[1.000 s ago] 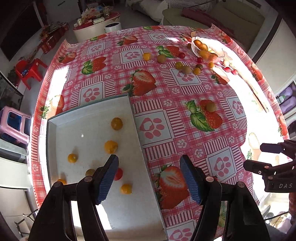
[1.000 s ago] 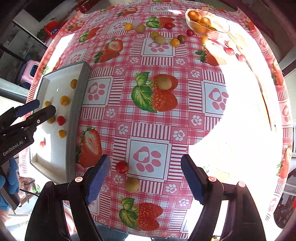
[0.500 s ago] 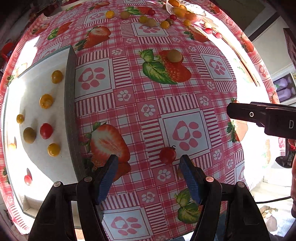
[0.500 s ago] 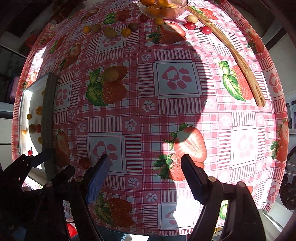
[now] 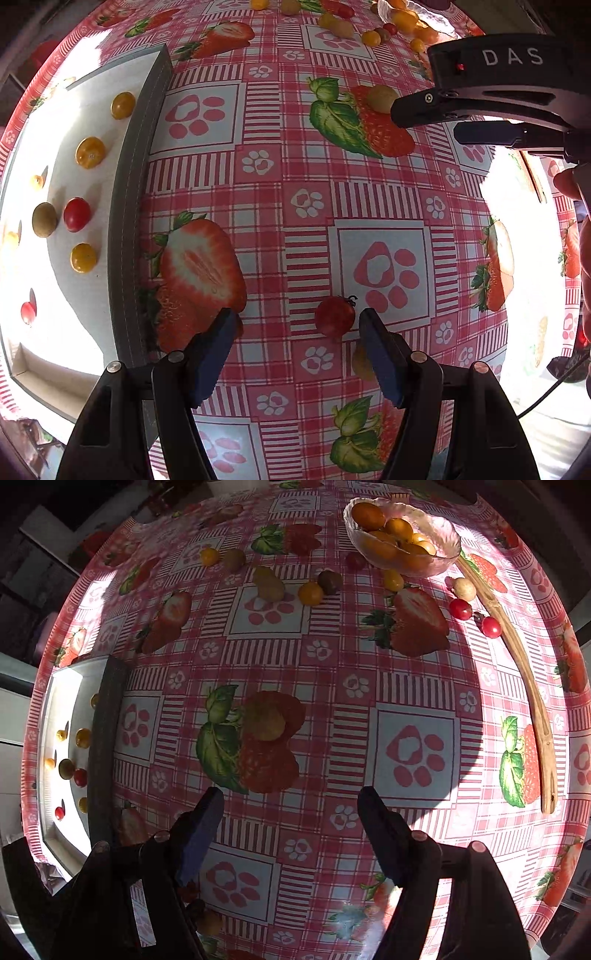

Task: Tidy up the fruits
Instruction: 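Grasp a greenish-yellow tomato with the right gripper while the left grasps a red tomato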

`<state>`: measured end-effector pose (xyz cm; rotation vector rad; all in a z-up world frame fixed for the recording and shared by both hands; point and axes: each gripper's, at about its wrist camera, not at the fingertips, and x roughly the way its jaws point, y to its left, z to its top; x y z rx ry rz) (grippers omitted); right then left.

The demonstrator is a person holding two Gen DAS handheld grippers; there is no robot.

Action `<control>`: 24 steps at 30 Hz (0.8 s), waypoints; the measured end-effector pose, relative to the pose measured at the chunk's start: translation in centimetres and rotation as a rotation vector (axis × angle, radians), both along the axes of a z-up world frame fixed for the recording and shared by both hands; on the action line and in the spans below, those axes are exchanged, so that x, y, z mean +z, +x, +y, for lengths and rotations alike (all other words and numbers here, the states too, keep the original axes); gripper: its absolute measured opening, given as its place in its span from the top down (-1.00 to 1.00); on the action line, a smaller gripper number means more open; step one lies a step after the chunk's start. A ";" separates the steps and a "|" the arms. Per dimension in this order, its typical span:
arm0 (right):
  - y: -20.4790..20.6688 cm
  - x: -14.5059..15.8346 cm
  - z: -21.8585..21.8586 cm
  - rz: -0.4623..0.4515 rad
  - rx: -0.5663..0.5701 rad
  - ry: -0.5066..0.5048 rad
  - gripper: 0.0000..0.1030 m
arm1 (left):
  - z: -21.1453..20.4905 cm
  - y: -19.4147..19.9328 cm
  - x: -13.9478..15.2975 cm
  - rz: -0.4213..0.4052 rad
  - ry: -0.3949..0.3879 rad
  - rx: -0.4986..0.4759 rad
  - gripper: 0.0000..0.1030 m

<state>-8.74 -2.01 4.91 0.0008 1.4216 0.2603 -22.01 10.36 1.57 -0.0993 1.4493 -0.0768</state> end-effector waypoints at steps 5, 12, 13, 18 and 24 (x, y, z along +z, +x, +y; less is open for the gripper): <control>1.6 -1.1 1.2 -0.009 0.023 -0.009 -0.28 | 0.7 0.1 0.0 0.001 -0.006 0.036 -0.35; 3.3 -2.2 2.3 -0.009 0.035 -0.019 -0.01 | -0.3 0.2 0.3 0.004 0.025 0.013 -0.16; 3.3 -2.2 2.4 -0.017 0.035 -0.027 0.13 | -0.4 0.1 0.4 0.004 0.027 0.007 -0.09; 3.6 -2.2 2.5 -0.030 0.039 -0.026 0.44 | -0.8 0.2 0.7 -0.006 0.041 -0.023 0.50; 2.0 -1.1 0.9 -0.028 0.028 -0.006 0.44 | -0.4 0.3 1.4 -0.012 -0.043 -0.023 0.58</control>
